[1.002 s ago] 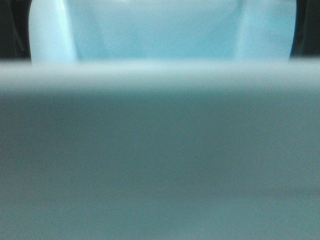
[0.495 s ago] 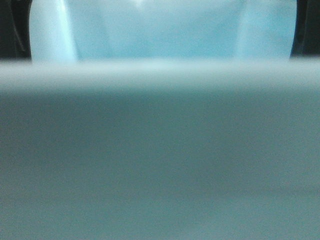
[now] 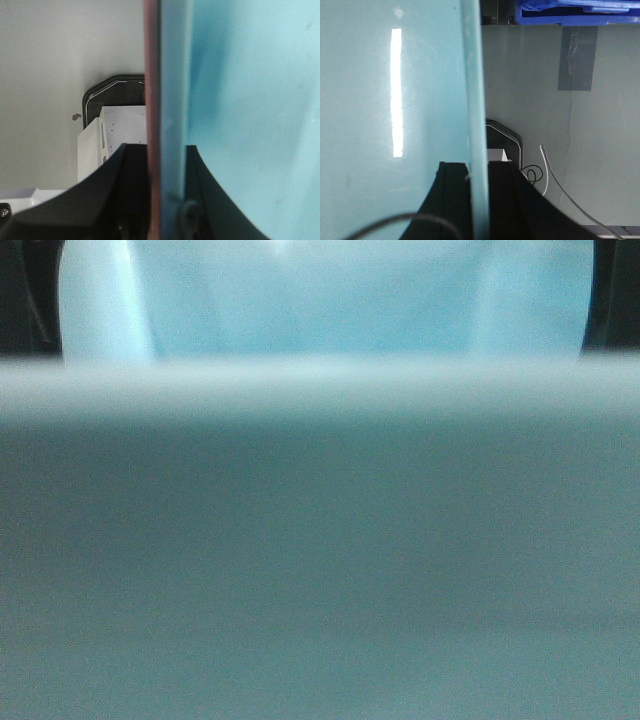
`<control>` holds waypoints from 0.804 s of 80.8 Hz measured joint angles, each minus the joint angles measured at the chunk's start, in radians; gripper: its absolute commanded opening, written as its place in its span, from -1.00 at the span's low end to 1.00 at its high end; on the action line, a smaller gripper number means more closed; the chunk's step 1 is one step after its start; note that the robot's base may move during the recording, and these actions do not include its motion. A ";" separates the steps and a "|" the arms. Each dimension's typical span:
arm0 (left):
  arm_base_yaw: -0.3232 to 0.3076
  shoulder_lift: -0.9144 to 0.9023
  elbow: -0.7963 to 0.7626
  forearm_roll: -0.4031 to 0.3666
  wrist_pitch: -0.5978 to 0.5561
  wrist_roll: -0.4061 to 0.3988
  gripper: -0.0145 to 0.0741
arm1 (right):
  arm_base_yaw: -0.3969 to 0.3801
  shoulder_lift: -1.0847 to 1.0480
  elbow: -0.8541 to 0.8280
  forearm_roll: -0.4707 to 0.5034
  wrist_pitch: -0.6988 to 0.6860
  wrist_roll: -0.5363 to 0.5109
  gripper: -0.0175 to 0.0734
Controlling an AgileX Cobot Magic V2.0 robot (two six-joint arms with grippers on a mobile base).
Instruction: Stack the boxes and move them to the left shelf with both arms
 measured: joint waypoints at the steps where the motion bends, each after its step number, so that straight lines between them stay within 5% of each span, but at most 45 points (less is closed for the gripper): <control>1: 0.000 0.000 0.000 0.000 0.000 0.000 -0.69 | 0.000 0.000 0.000 0.000 0.000 0.000 -0.49; 65: 0.000 0.002 -0.004 0.042 -0.040 0.003 -0.69 | -0.021 0.000 0.000 -0.002 -0.019 -0.027 -0.49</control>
